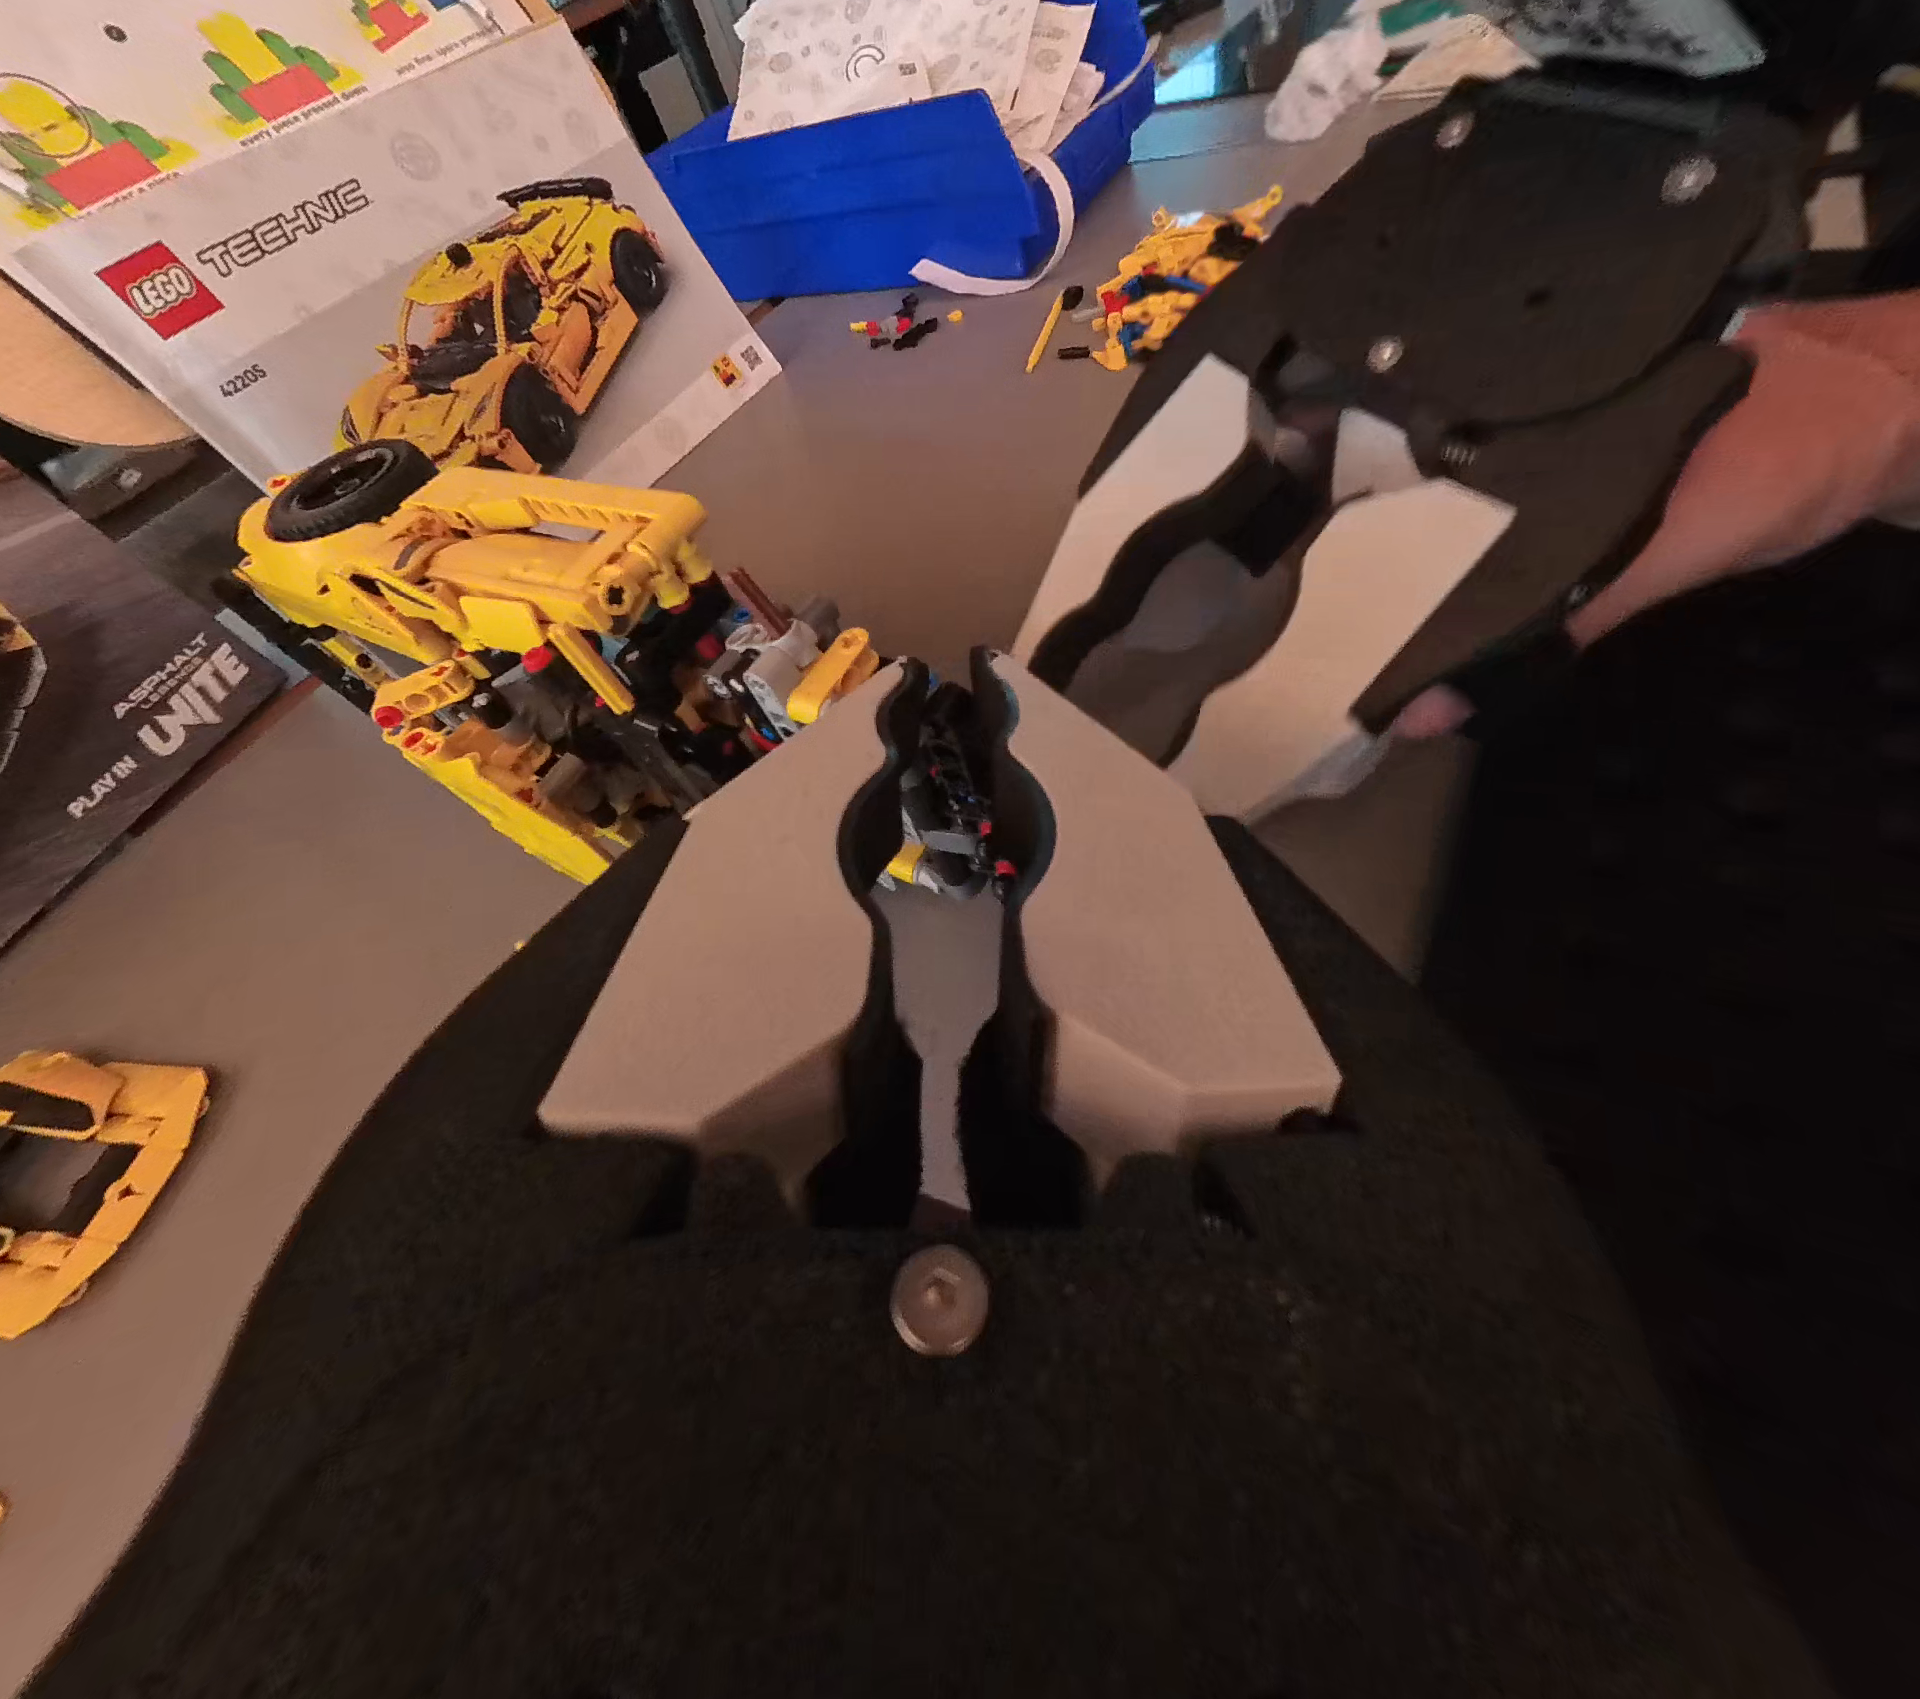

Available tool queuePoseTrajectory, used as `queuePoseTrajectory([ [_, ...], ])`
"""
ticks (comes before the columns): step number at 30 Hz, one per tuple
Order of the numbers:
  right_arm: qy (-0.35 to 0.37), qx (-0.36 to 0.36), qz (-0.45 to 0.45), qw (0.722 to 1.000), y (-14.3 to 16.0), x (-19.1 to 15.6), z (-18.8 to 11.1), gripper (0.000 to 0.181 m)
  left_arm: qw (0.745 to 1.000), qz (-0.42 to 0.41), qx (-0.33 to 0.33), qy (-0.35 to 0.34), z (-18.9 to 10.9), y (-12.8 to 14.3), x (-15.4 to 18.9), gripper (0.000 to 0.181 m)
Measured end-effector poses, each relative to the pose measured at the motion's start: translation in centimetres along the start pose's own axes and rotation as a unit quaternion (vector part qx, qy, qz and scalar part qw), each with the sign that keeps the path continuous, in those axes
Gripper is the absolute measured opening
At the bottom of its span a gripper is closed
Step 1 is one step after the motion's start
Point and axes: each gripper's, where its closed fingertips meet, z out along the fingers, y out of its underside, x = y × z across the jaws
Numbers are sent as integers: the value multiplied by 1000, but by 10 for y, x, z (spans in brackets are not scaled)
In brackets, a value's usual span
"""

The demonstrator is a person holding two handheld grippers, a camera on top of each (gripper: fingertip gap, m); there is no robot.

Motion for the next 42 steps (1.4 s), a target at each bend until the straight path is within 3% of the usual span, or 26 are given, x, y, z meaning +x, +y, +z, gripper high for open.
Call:
queuePoseTrajectory([
  [3, -62, 73, -6, 995, -17, -6, -17, 32, 999, -23, 12, 48, -7, 3, 1, 13],
  [9, -177, 91, -54, 978, -41, 1, -33, 28, 986, -88, 30, 136, -31, -9, -20, 20],
  [13, -231, 110, -77, 964, -50, 5, -26, 27, 978, -77, 17, 195, -29, -4, -4, 22],
  [16, -273, 123, -49, 953, -39, -6, -26, 22, 980, -25, -13, 194, -15, 10, 10, 23],
  [19, -229, 104, -103, 962, -23, -8, -23, 26, 982, -11, -3, 187, -10, 10, 13, 21],
  [21, -168, 149, -146, 964, -35, -4, -24, 20, 983, -9, 5, 182, -9, 10, 12, 18],
  [23, -118, 144, -199, 962, -33, 1, -20, 18, 985, -3, 12, 175, -10, 11, 10, 16],
  [25, -101, 107, -229, 962, -20, 3, -15, 25, 987, 6, 11, 161, -12, 14, 8, 15],
  [28, -80, 106, -255, 958, -21, 2, -14, 25, 989, 10, 5, 146, -13, 21, 7, 18],
  [34, -86, 96, -229, 965, -19, 6, -17, 21, 990, 12, 11, 137, -9, 24, 8, 19],
  [42, -172, 70, -110, 976, -9, 8, -21, 20, 991, -9, 21, 135, -8, 23, 8, 26],
])
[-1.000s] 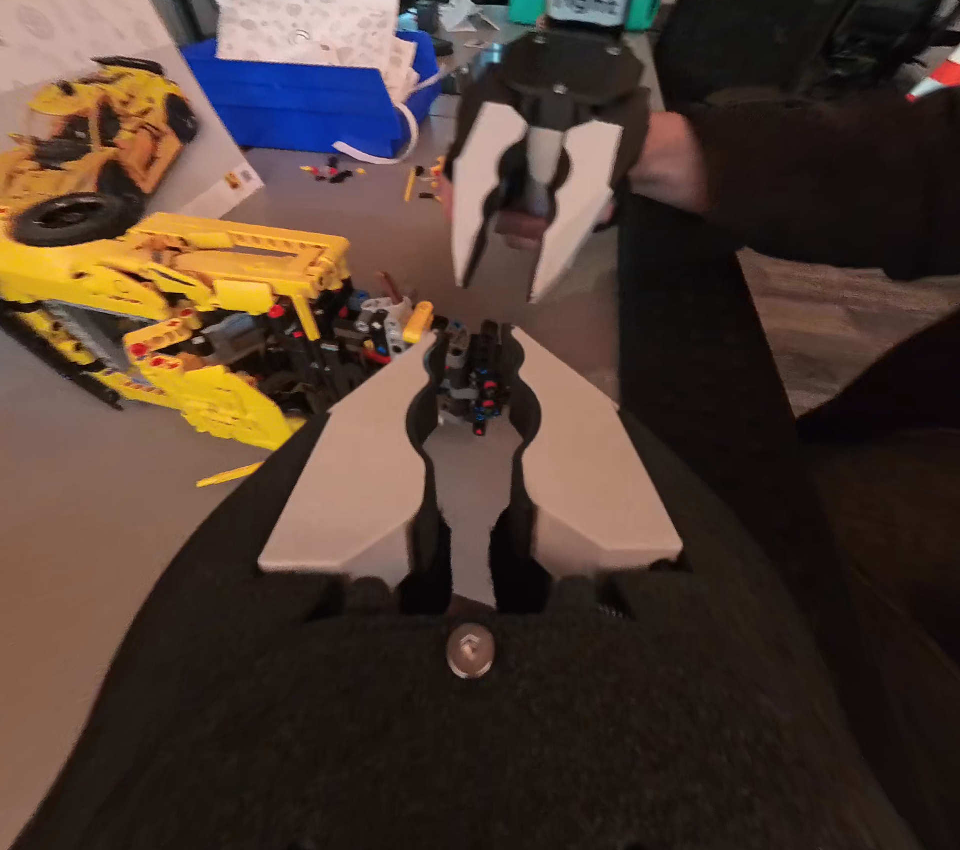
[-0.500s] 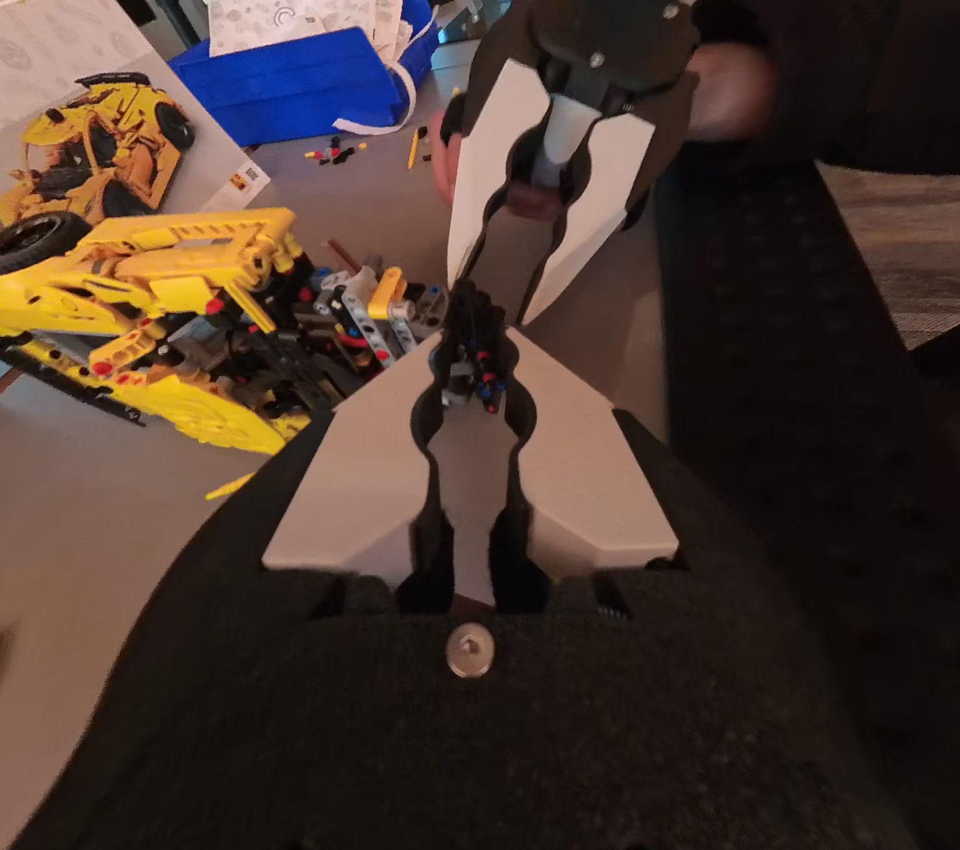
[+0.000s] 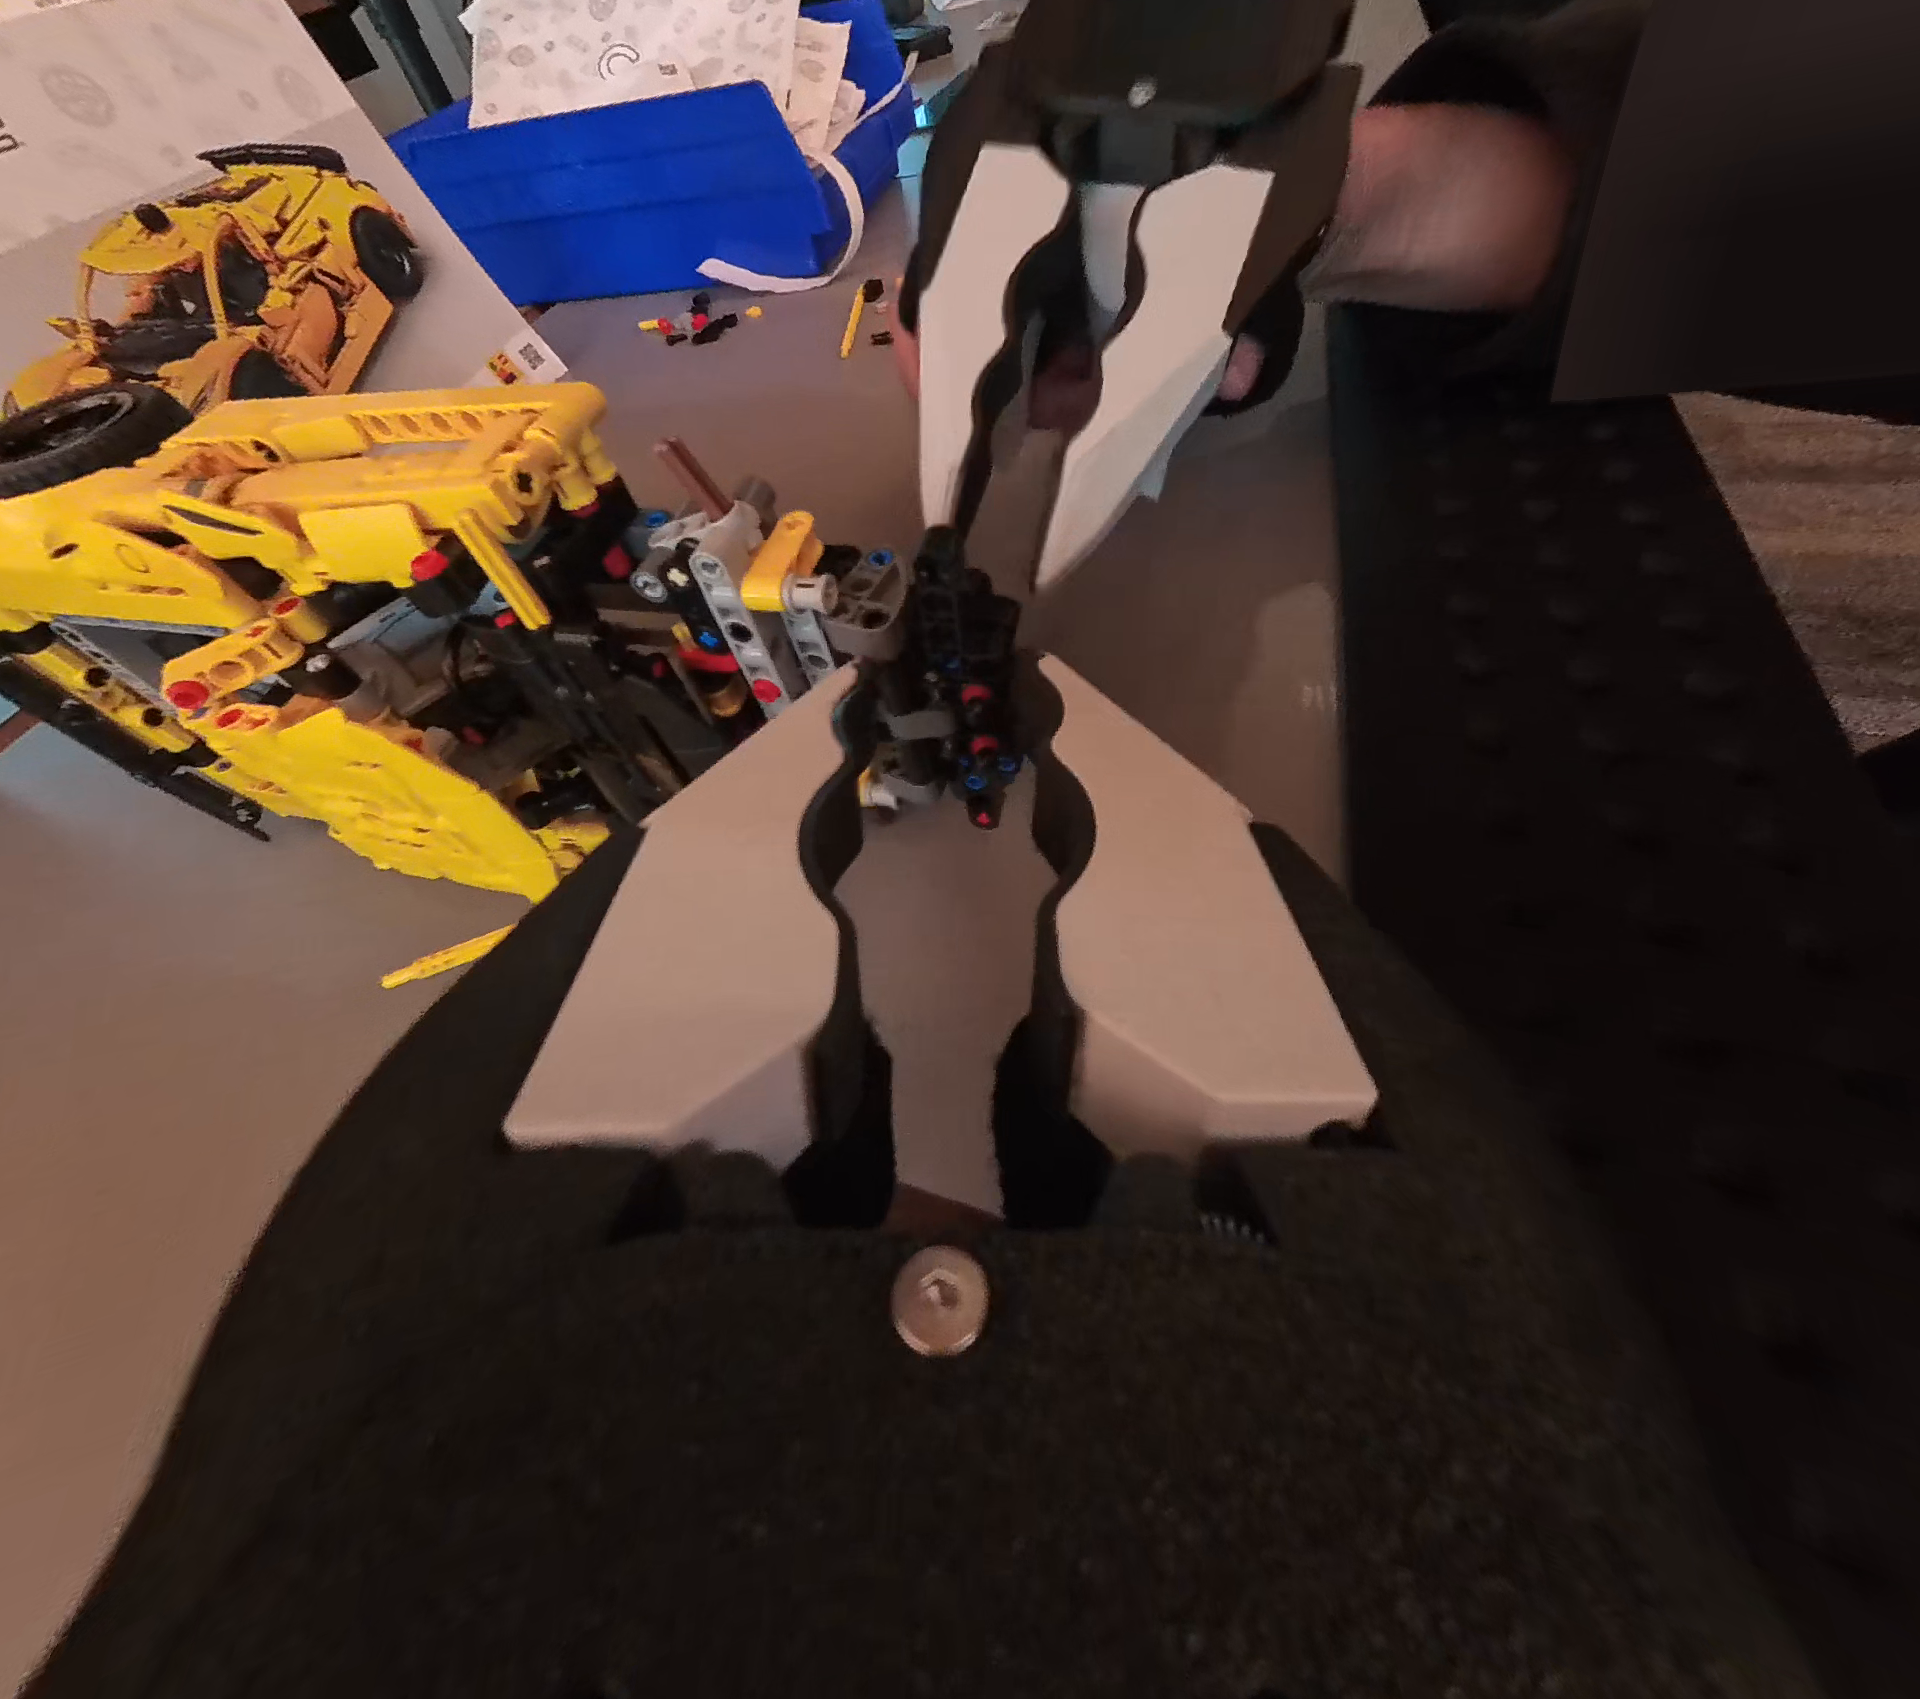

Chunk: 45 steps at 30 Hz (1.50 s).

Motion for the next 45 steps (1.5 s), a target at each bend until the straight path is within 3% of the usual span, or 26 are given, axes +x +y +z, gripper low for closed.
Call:
queuePoseTrajectory([
  [6, -18, 25, 31, 999, -1, 2, 6, 8, 1000, 2, 5, -8, 2, -2, -1, 24],
  [12, -26, 40, 34, 998, -2, 2, 7, 7, 1000, 14, -1, -16, 0, -1, -1, 23],
  [13, -27, 40, 38, 998, -2, 1, 8, 7, 1000, 17, -2, -4, 0, -1, 3, 21],
  [14, -30, 38, 41, 998, -2, 2, 8, 7, 1000, 19, -2, 10, -1, 0, 9, 3],
  [15, -36, 38, 48, 997, -2, 2, 8, 7, 1000, 20, -1, 7, 0, -1, 9, 0],
  [21, -55, 32, 65, 996, -1, 2, 6, 7, 1000, 11, 3, -6, -1, -3, 7, 2],
  [23, -51, 32, 59, 996, -1, 2, 7, 7, 999, -7, 26, -19, -4, -12, 0, 20],
  [27, -56, 34, 60, 996, -2, 1, 9, 6, 999, -10, 40, -8, -1, -17, -2, 20],
  [31, -66, 32, 61, 995, -1, 1, 8, 6, 999, -9, 35, 4, 7, -17, -1, 8],
  [45, -126, 49, 105, 985, -5, -3, -3, 7, 997, 6, -47, 60, -1, -14, 6, 7],
])
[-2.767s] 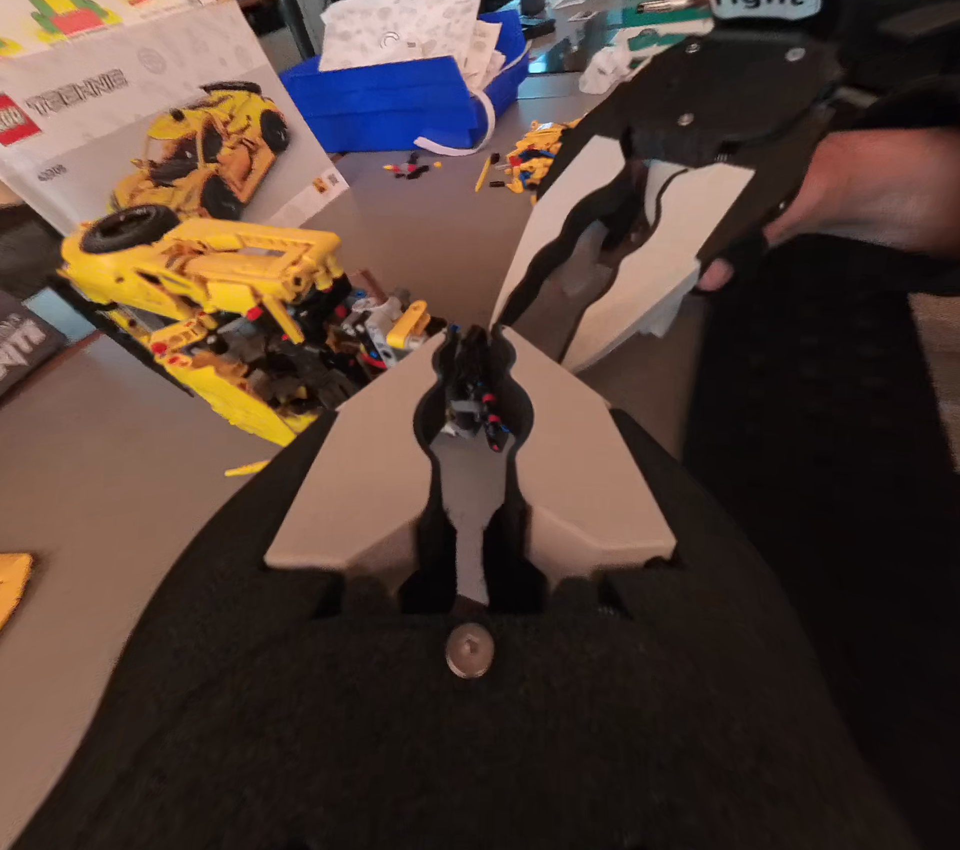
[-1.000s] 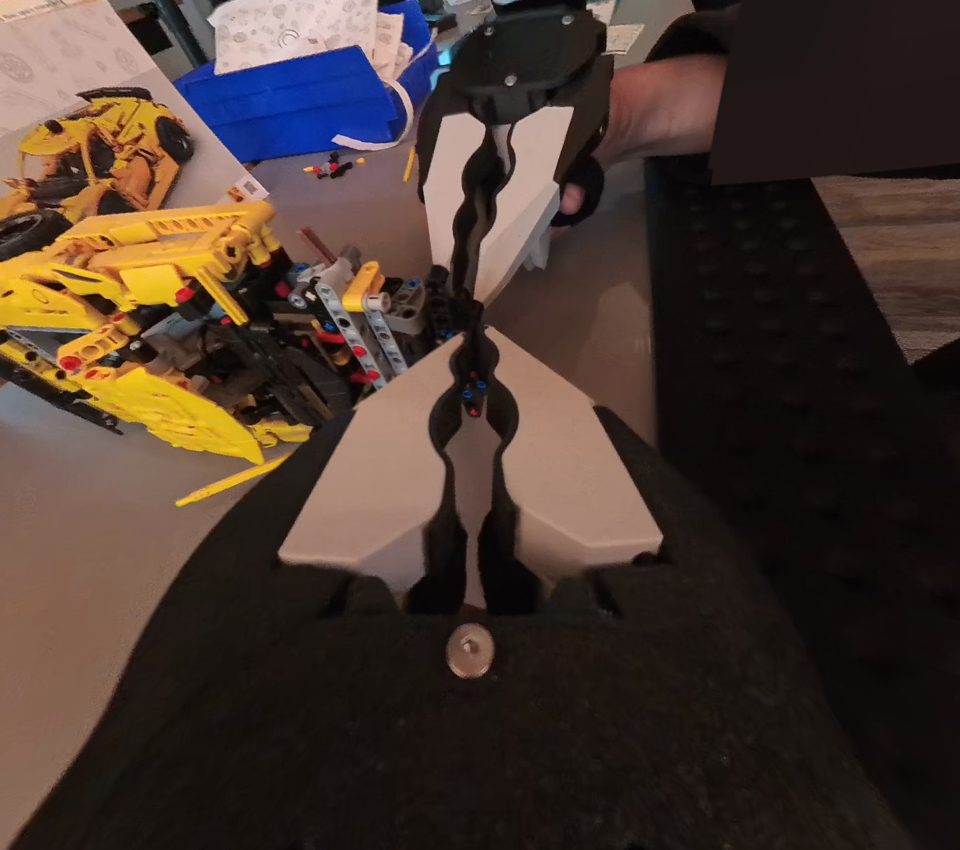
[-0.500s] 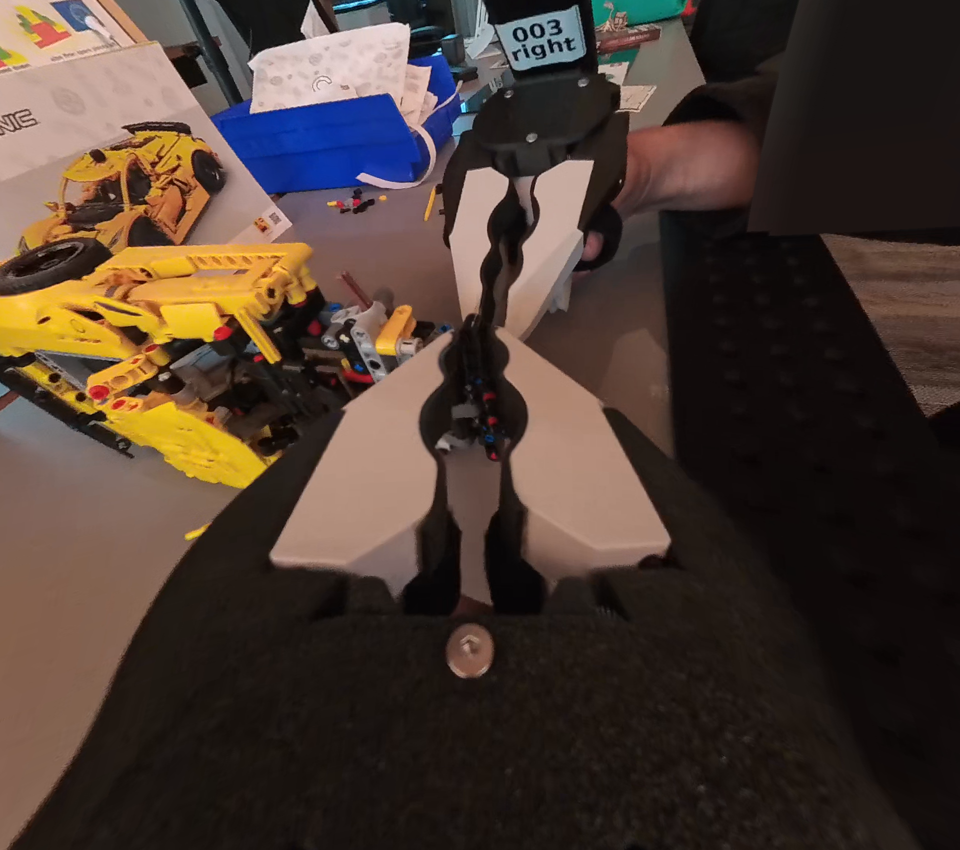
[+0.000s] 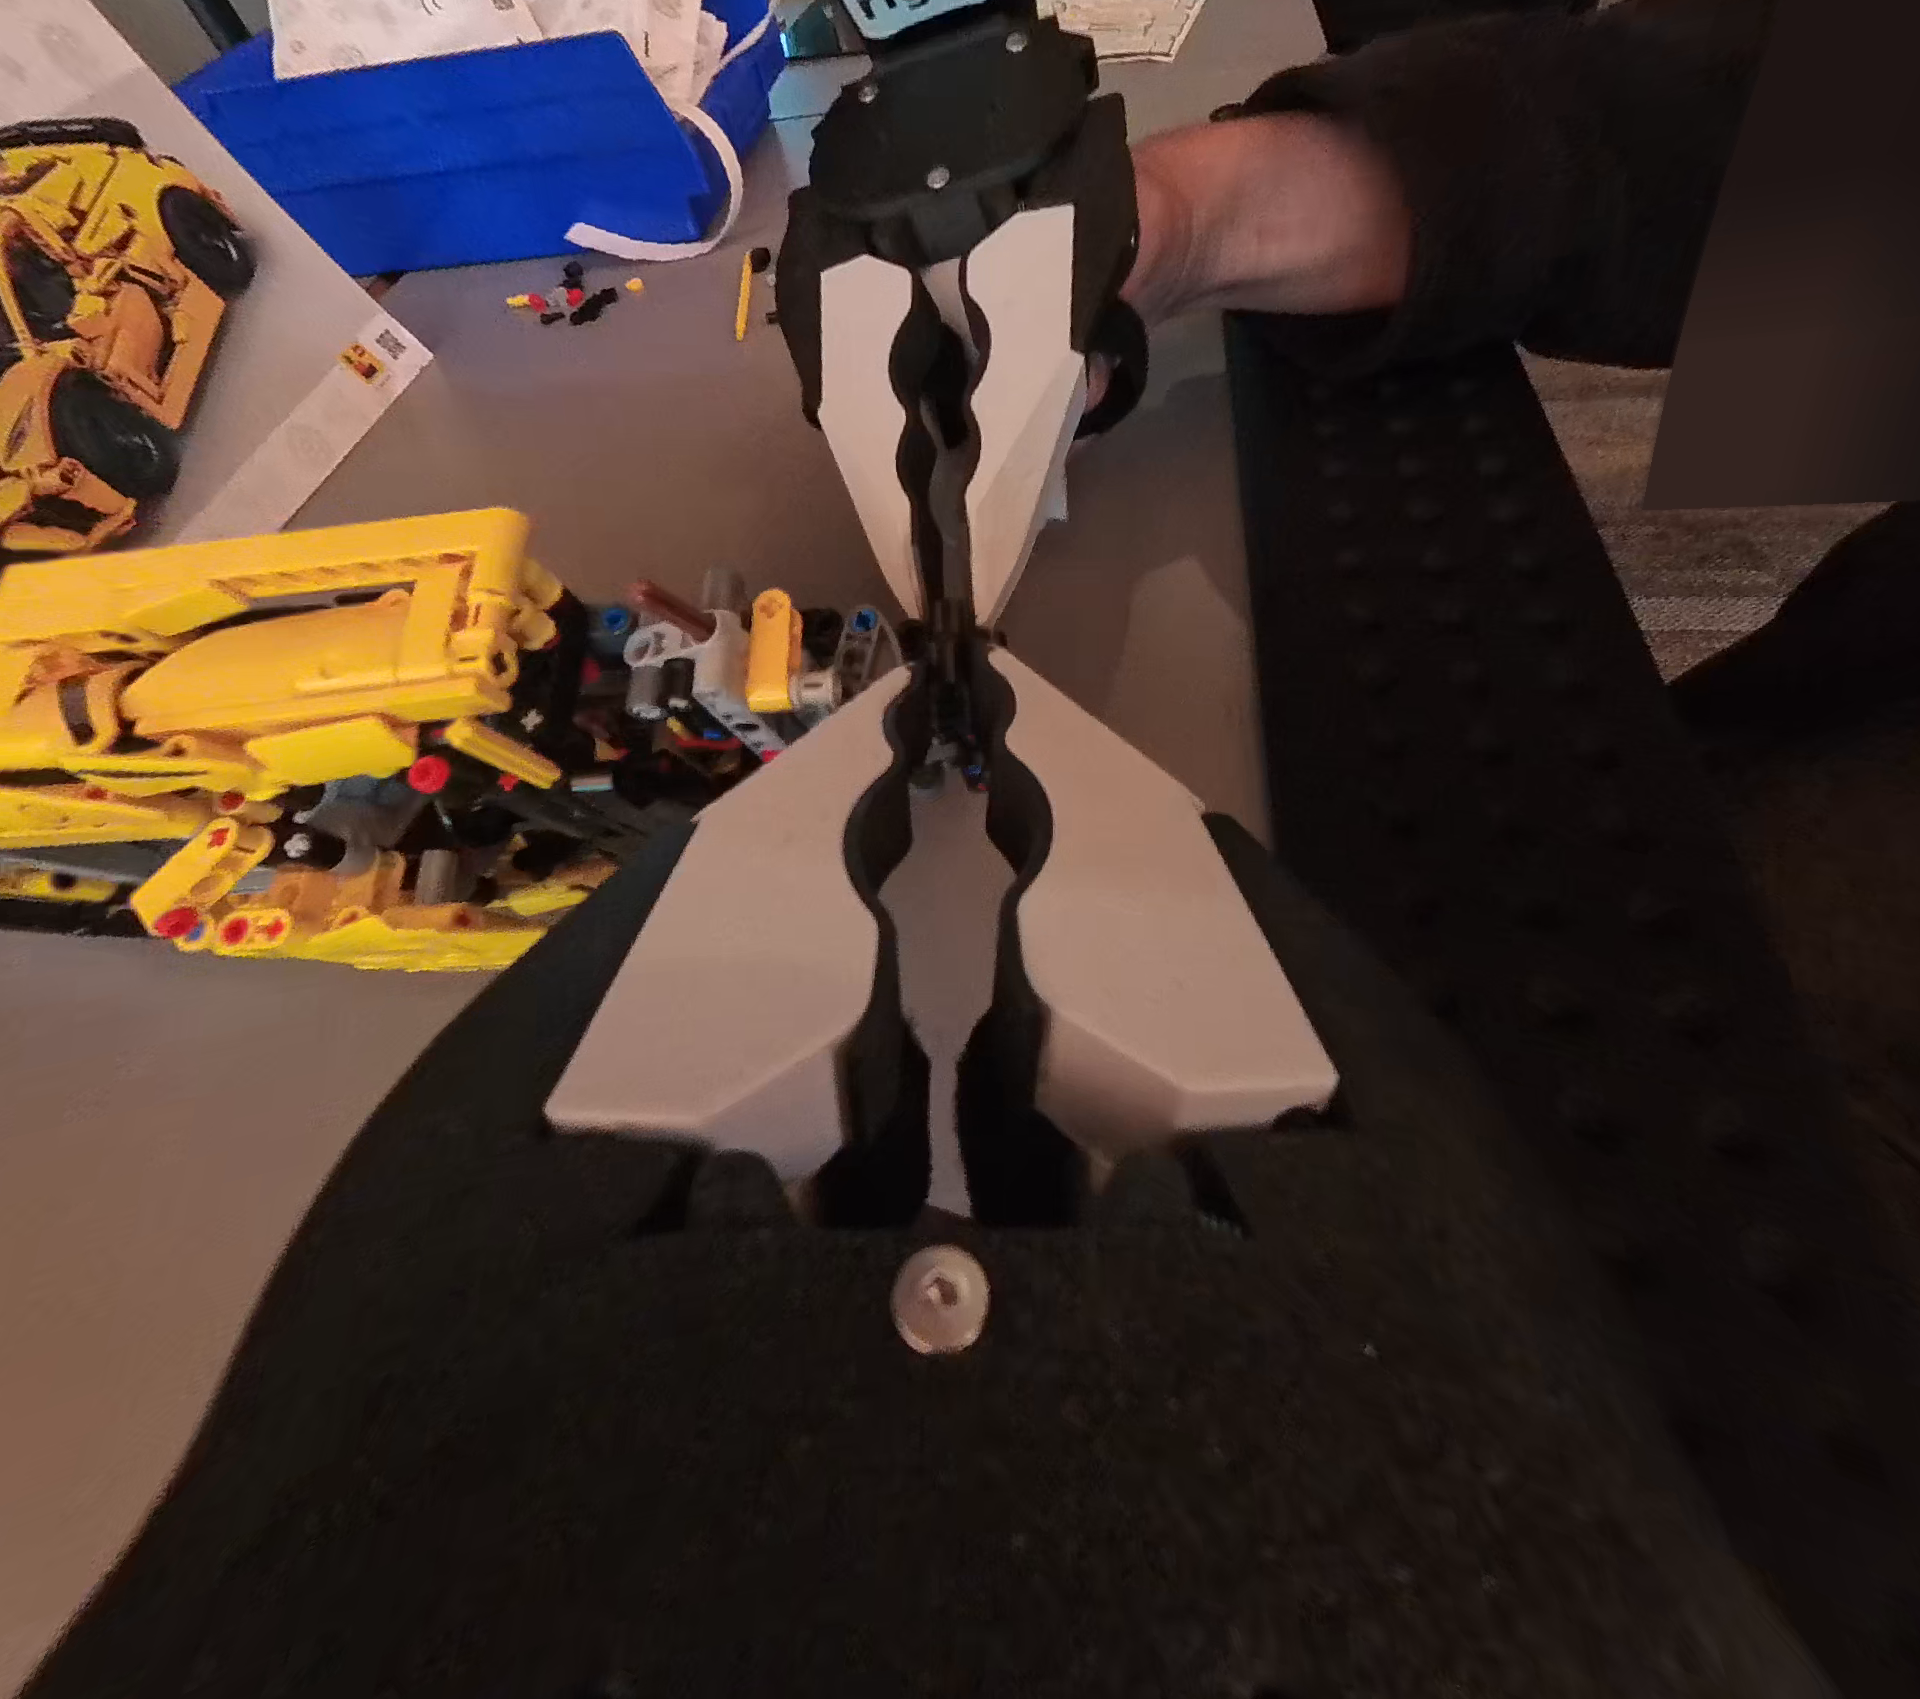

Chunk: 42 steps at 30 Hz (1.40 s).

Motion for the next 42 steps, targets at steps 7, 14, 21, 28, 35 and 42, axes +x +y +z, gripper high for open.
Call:
queuePoseTrajectory([
  [7, 7, -14, 12, 1000, 6, 5, -4, 7, 999, -10, 16, -38, -22, -1, -12, 6],
  [14, 7, -15, 28, 999, 8, 5, -6, 7, 994, -56, 67, -73, -13, -4, -17, 7],
  [21, 117, 37, -145, 982, -36, -8, -15, 33, 963, -191, 189, -9, -15, -41, -3, 7],
  [28, -12, 88, -13, 996, -48, -40, 0, 48, 965, -115, 237, 3, -17, -56, 14, 7],
  [35, -5, 74, -21, 997, -46, -30, -2, 15, 976, -37, 208, -46, -6, -48, 14, 7],
  [42, 560, -19, -32, 828, -13, 129, -175, 15, 981, -101, 109, -122, -7, -6, -27, 21],
])
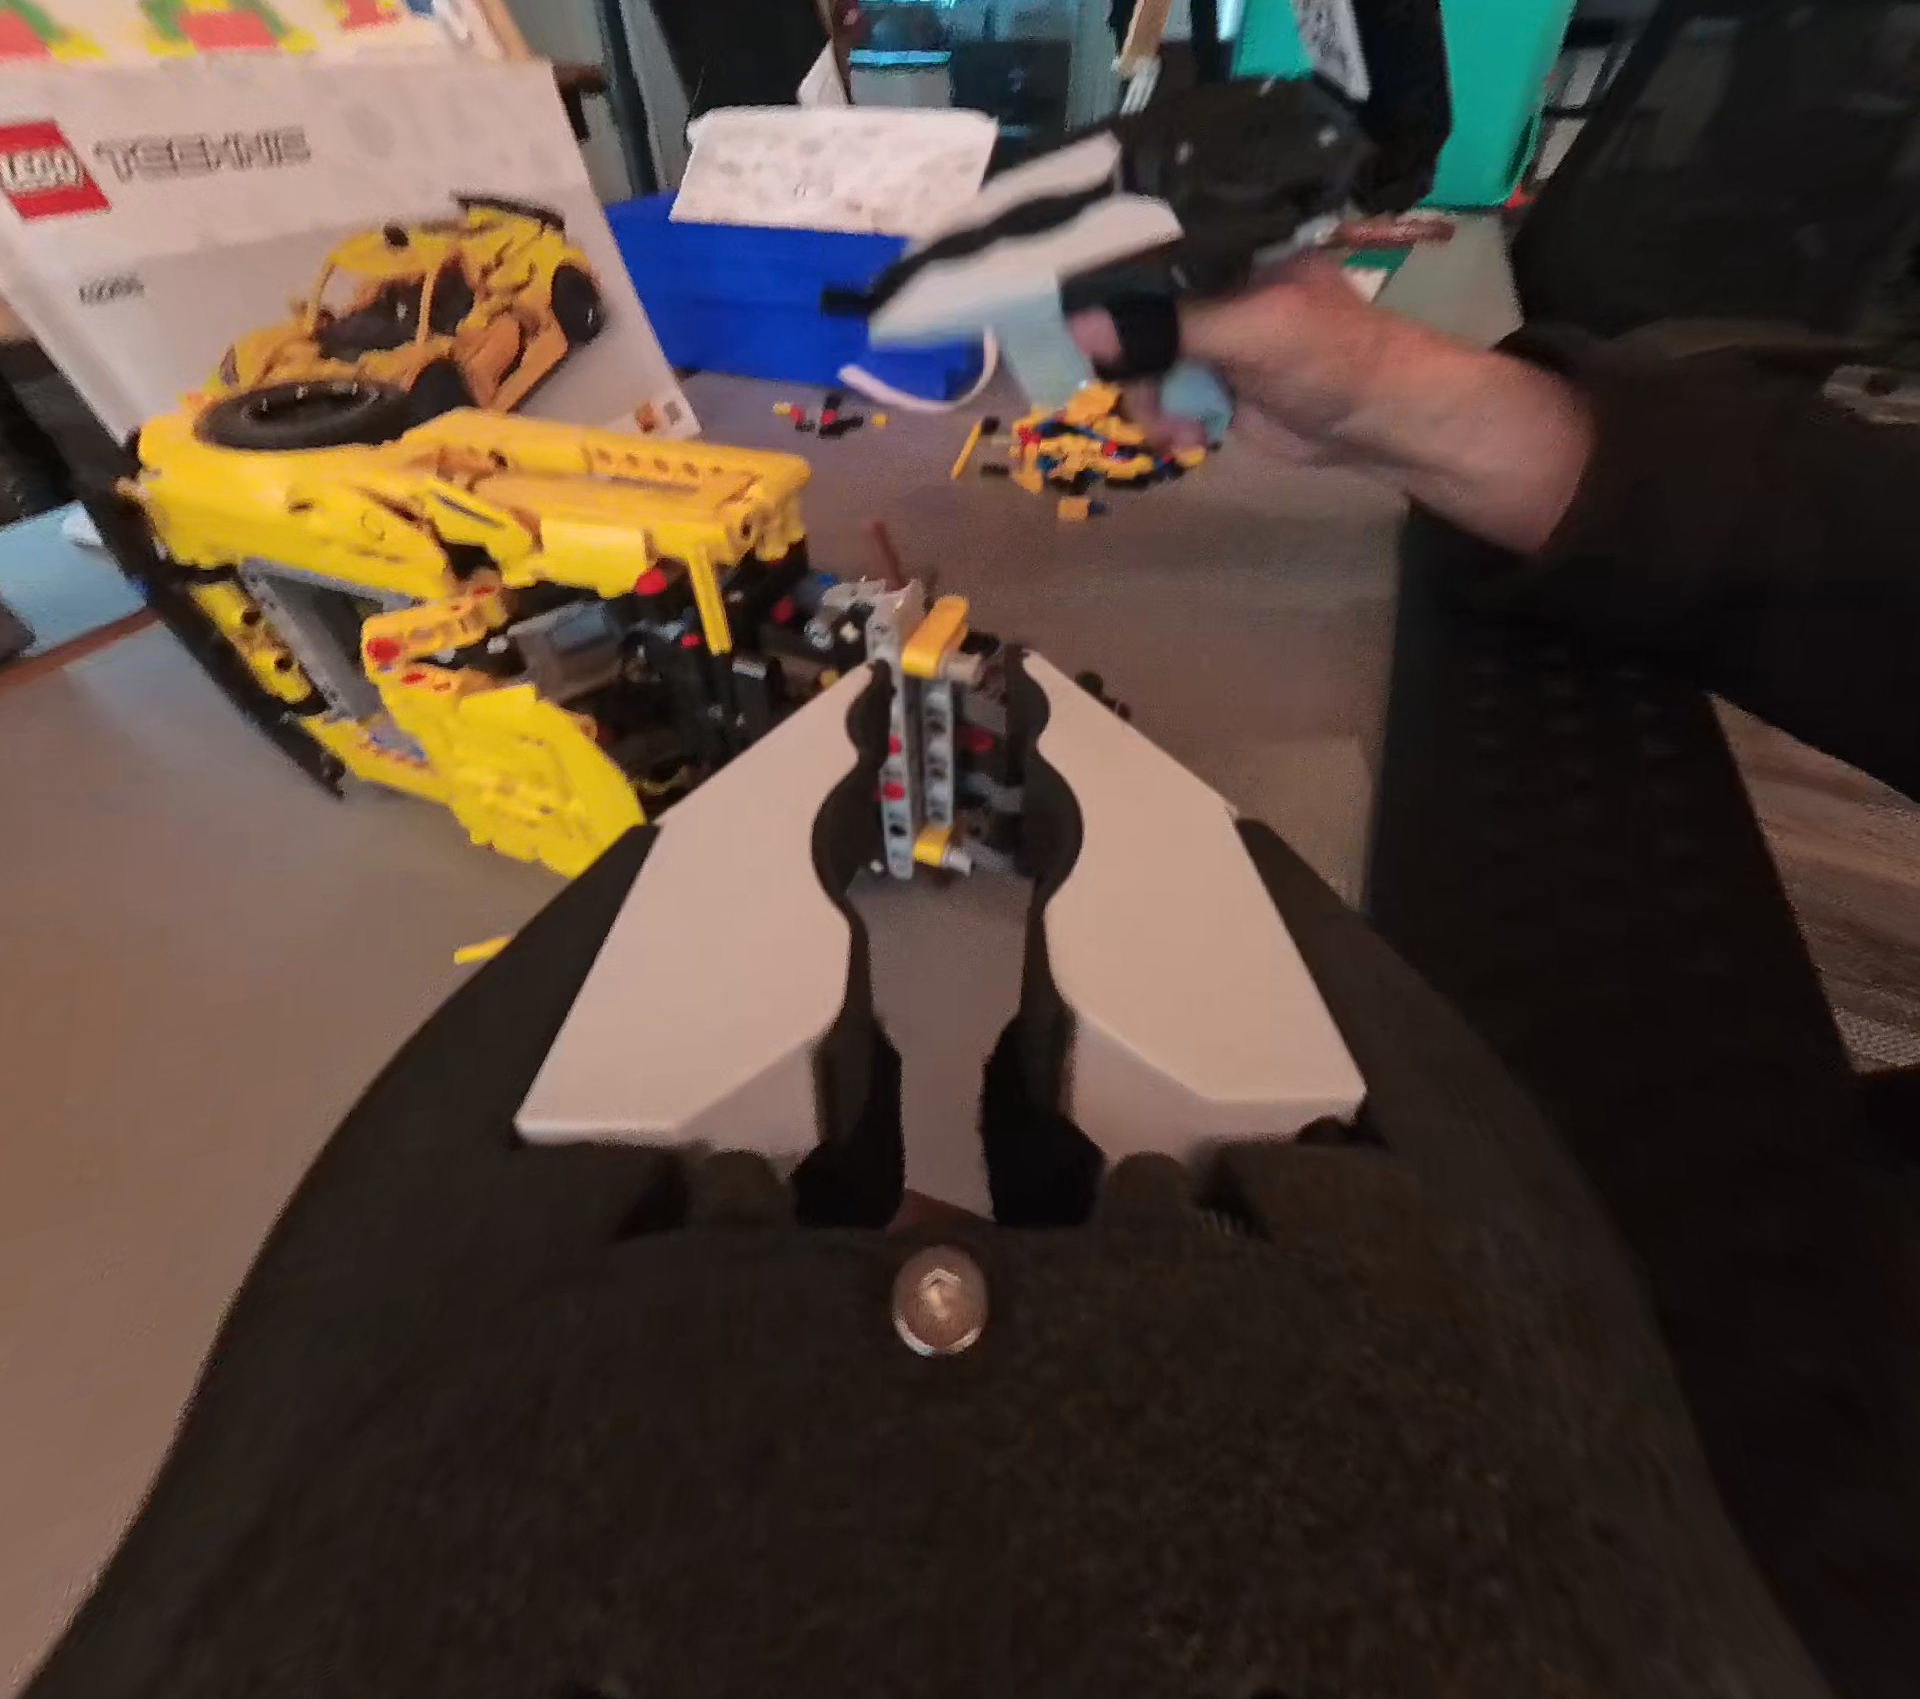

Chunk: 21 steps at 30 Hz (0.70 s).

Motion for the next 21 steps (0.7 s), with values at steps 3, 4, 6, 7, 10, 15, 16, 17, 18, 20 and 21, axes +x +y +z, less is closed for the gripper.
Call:
queuePoseTrajectory([
  [3, 199, -189, 129, 953, 107, 118, -32, 14, 999, 11, -28, 31, 4, 10, 15, 18],
  [4, 192, -270, 189, 925, 151, 124, -42, 14, 998, 20, -36, 42, 5, 13, 22, 18],
  [6, 172, -304, 266, 899, 179, 123, -49, 15, 996, 43, -45, 70, 6, 18, 37, 18],
  [7, 182, -297, 269, 898, 176, 126, -50, 15, 995, 52, -47, 72, 7, 20, 40, 18],
  [10, 203, -305, 224, 903, 174, 128, -47, 15, 994, 66, -60, 60, 9, 25, 38, 18],
  [15, 198, -231, 203, 931, 143, 130, -39, 43, 995, 58, -70, 35, 9, 27, 29, 22],
  [16, 178, -192, 191, 946, 125, 124, -34, 48, 996, 57, -70, 25, 9, 26, 27, 25],
  [17, 138, -135, 167, 967, 101, 111, -25, 53, 996, 57, -71, 13, 9, 26, 23, 32],
  [18, 87, -64, 144, 984, 69, 90, -17, 53, 996, 57, -74, 8, 10, 27, 22, 39],
  [20, -104, 72, 101, 987, 1, 7, -13, 47, 995, 55, -82, 16, 11, 31, 24, 44],
  [21, -214, 109, 79, 967, -20, -45, -21, 48, 995, 54, -86, 19, 12, 32, 25, 44],
])
